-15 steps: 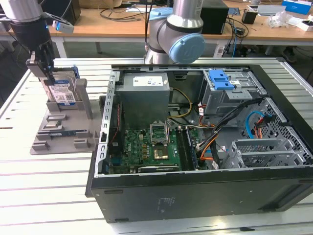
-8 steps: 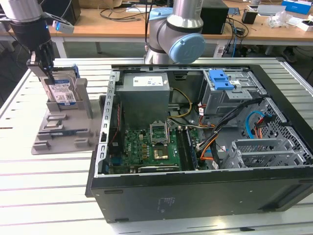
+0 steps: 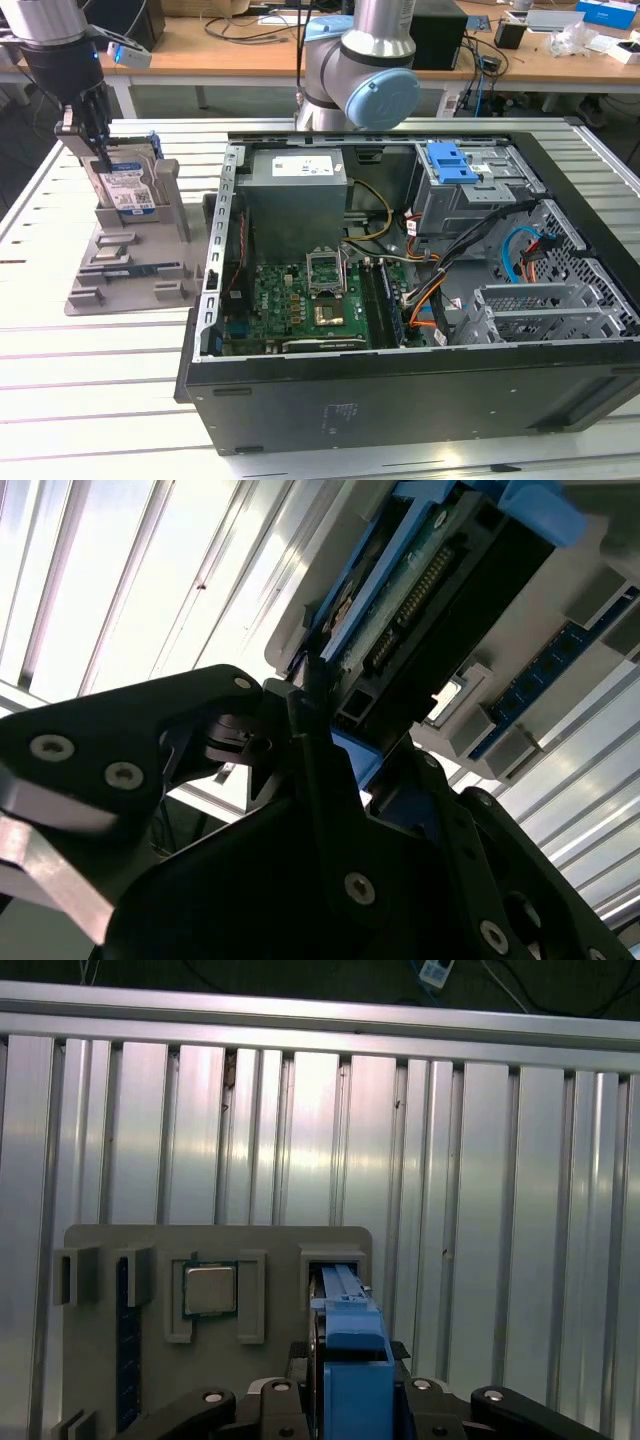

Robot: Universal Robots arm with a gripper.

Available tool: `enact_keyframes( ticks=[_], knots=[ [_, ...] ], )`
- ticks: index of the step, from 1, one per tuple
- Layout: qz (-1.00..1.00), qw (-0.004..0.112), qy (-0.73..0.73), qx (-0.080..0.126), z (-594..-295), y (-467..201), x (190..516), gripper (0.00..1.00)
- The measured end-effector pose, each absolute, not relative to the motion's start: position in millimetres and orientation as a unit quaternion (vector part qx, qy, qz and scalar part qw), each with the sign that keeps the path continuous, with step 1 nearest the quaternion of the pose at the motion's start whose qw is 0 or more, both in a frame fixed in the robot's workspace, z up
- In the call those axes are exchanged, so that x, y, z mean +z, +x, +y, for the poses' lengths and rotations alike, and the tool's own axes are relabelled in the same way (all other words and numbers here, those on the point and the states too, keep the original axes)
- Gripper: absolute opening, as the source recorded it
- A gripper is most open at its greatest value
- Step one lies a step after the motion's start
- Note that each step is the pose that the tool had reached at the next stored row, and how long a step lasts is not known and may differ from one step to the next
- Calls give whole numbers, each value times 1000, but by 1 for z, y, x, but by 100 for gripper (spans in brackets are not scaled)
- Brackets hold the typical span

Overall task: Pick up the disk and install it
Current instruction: 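Pick up the disk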

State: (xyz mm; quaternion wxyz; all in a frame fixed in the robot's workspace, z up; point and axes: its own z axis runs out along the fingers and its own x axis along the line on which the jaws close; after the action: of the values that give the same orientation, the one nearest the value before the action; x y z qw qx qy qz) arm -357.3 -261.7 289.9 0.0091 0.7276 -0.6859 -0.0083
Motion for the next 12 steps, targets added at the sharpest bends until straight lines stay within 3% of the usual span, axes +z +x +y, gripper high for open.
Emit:
enact_keyframes(
  ticks=[12],
  knots=[
    [-686,9,728,-8,-261,-357,299,37]
  ],
)
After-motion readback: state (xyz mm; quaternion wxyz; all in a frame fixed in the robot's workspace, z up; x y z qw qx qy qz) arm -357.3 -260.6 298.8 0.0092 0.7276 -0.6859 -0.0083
